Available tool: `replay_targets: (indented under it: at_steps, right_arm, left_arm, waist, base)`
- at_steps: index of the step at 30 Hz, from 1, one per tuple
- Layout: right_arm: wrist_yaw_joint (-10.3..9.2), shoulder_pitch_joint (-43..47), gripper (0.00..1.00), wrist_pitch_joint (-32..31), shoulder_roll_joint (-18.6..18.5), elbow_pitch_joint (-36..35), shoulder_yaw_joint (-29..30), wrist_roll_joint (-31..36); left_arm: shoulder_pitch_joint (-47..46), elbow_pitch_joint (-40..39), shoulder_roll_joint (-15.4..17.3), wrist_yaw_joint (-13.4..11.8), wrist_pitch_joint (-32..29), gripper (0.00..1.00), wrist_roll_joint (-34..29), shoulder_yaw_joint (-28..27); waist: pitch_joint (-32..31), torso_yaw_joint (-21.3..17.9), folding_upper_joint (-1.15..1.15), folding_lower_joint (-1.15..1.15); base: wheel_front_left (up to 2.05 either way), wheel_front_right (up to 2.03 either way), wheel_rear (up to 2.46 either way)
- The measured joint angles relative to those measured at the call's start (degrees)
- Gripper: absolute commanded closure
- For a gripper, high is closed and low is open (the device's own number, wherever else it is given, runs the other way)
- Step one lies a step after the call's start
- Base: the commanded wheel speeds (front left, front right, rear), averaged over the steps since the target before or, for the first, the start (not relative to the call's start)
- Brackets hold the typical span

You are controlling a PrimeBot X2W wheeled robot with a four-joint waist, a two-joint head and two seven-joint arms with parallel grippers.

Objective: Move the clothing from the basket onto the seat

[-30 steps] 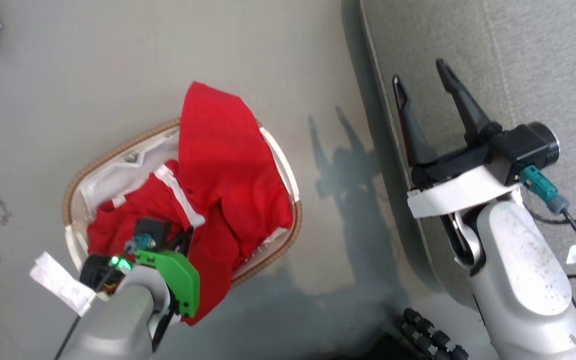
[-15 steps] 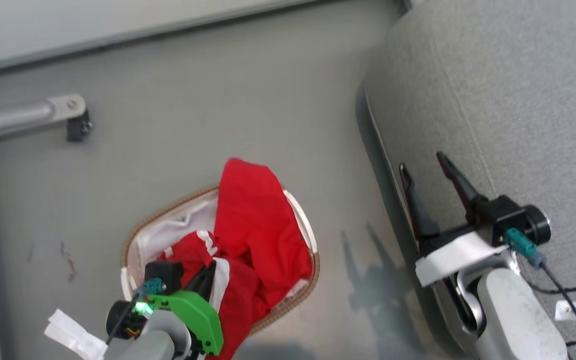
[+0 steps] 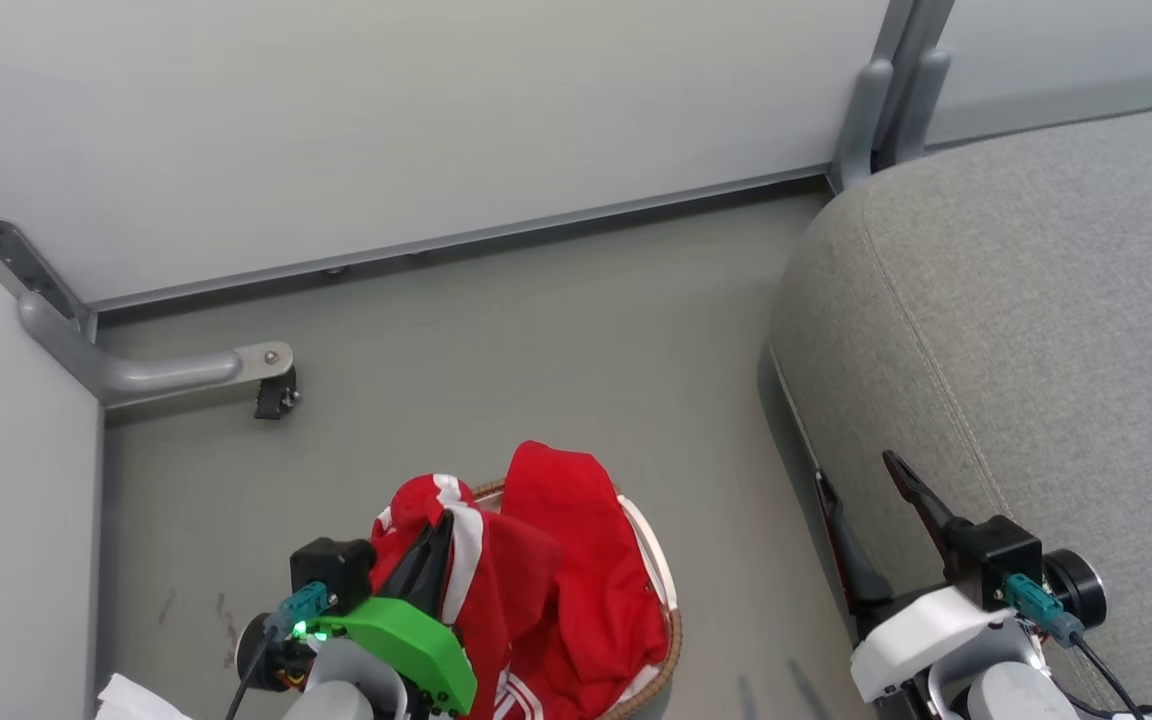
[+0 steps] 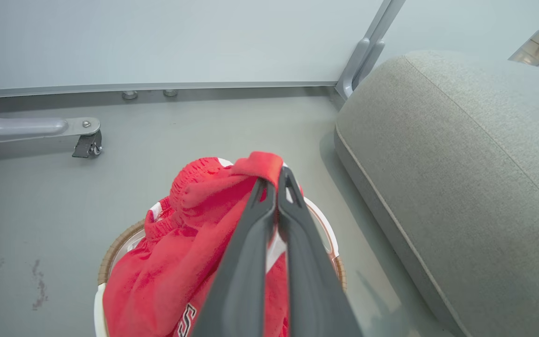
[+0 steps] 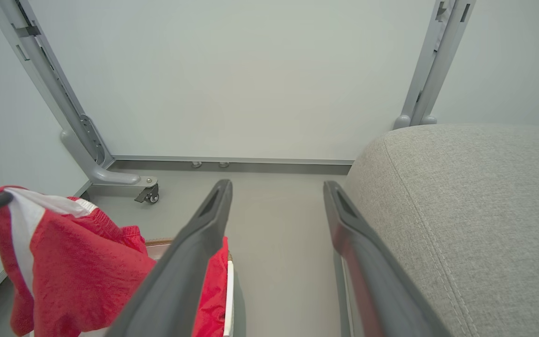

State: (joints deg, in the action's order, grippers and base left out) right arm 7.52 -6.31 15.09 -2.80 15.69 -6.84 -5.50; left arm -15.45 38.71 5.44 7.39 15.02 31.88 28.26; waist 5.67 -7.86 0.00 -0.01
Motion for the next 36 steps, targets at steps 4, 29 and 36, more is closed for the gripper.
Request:
replay_targets:
  at_steps: [4,29,36]
  right_arm:
    - [0.0,1.55,0.0,0.0,0.0,0.42,0.59,-0.27]
    - [0.0,-2.54,0.0,0.0,-1.21,5.82,-20.67,-1.29]
    - [0.0,-9.09,0.0,0.0,-1.15,12.12,-22.85,0.42]
  left_arm:
    - [-0.01,-4.44,-0.58,0.0,0.01,1.0,-1.46,-1.93]
    - [-5.39,-18.31,-2.4,0.0,0.01,1.0,-3.1,2.78]
    - [-7.55,-18.93,-2.58,0.0,0.08,1.0,-2.78,7.47]
  waist:
    - [-2.81,1.32,0.0,0.0]
    - [-7.23,8.28,0.0,0.0]
    - [-6.81,11.92,0.0,0.0]
  base:
    - [0.0,0.0,0.0]
    - [0.0,0.0,0.0]
    - [0.0,0.0,0.0]
